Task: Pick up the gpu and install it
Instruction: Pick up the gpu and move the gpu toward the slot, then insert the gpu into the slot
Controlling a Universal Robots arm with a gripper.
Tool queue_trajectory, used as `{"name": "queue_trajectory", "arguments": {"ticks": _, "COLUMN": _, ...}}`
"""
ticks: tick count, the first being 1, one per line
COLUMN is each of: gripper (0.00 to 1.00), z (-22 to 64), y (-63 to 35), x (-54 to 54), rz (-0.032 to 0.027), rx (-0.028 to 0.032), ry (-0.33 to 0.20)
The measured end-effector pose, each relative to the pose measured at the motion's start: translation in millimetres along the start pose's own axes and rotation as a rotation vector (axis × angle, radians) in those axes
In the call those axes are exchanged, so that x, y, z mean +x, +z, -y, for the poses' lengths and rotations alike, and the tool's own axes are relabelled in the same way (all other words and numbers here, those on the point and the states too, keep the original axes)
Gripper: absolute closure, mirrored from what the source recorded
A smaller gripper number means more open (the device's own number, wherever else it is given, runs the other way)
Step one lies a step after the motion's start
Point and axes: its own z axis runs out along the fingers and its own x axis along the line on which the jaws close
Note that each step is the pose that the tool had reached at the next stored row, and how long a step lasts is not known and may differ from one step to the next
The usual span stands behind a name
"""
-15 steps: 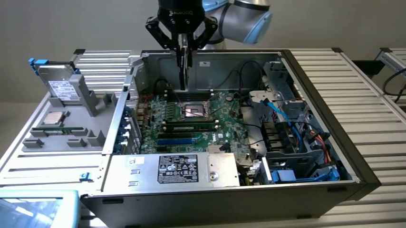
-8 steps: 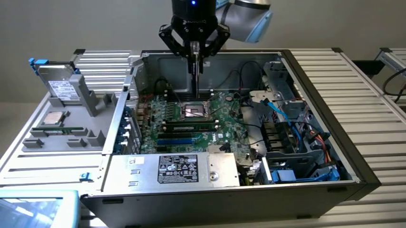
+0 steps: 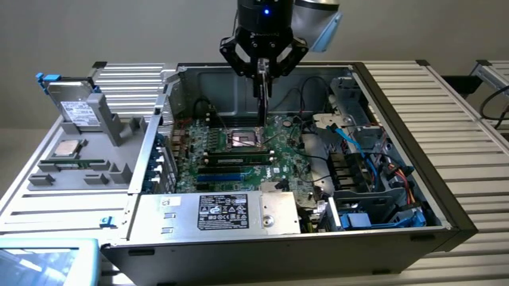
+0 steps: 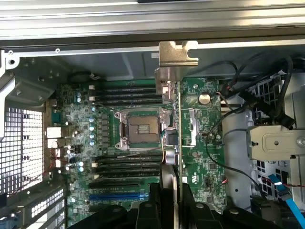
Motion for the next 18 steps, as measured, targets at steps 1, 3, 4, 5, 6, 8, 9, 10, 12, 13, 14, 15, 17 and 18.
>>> {"name": "queue_trajectory", "arguments": {"ticks": 1, "gripper": 0.72, "z": 0.3, "y": 0.1, "x": -0.8, "rz": 0.0001, "rx": -0.0002, "ry": 0.000}}
{"name": "queue_trajectory", "arguments": {"ticks": 3, "gripper": 0.72, "z": 0.3, "y": 0.1, "x": -0.8, "rz": 0.0001, "rx": -0.0001, "ry": 0.000}}
{"name": "queue_trajectory", "arguments": {"ticks": 4, "gripper": 0.72, "z": 0.3, "y": 0.1, "x": -0.8, "rz": 0.0001, "rx": -0.0002, "ry": 0.000}}
{"name": "queue_trajectory", "arguments": {"ticks": 5, "gripper": 0.72, "z": 0.3, "y": 0.1, "x": -0.8, "rz": 0.0001, "rx": -0.0002, "ry": 0.000}}
{"name": "queue_trajectory", "arguments": {"ticks": 6, "gripper": 0.72, "z": 0.3, "y": 0.1, "x": -0.8, "rz": 0.0001, "rx": -0.0002, "ry": 0.000}}
{"name": "queue_trajectory", "arguments": {"ticks": 8, "gripper": 0.72, "z": 0.3, "y": 0.1, "x": -0.8, "rz": 0.0001, "rx": -0.0002, "ry": 0.000}}
{"name": "queue_trajectory", "arguments": {"ticks": 9, "gripper": 0.72, "z": 0.3, "y": 0.2, "x": -0.8, "rz": 0.0001, "rx": -0.0003, "ry": 0.000}}
{"name": "queue_trajectory", "arguments": {"ticks": 10, "gripper": 0.72, "z": 0.3, "y": 0.2, "x": -0.8, "rz": 0.0001, "rx": -0.0003, "ry": 0.000}}
{"name": "queue_trajectory", "arguments": {"ticks": 12, "gripper": 0.72, "z": 0.3, "y": 0.2, "x": -0.8, "rz": -0.0006, "rx": -0.0006, "ry": -0.012}}
{"name": "queue_trajectory", "arguments": {"ticks": 13, "gripper": 0.72, "z": 0.3, "y": 0.2, "x": -0.8, "rz": -0.0017, "rx": -0.0011, "ry": -0.030}}
{"name": "queue_trajectory", "arguments": {"ticks": 14, "gripper": 0.72, "z": 0.3, "y": 0.2, "x": -0.8, "rz": -0.0028, "rx": -0.0017, "ry": -0.049}}
{"name": "queue_trajectory", "arguments": {"ticks": 15, "gripper": 0.72, "z": 0.3, "y": 0.2, "x": -0.8, "rz": -0.0040, "rx": -0.0021, "ry": -0.067}}
{"name": "queue_trajectory", "arguments": {"ticks": 17, "gripper": 0.72, "z": 0.3, "y": 0.2, "x": -0.8, "rz": -0.0063, "rx": -0.0029, "ry": -0.103}}
{"name": "queue_trajectory", "arguments": {"ticks": 18, "gripper": 0.72, "z": 0.3, "y": 0.2, "x": -0.8, "rz": -0.0074, "rx": -0.0033, "ry": -0.121}}
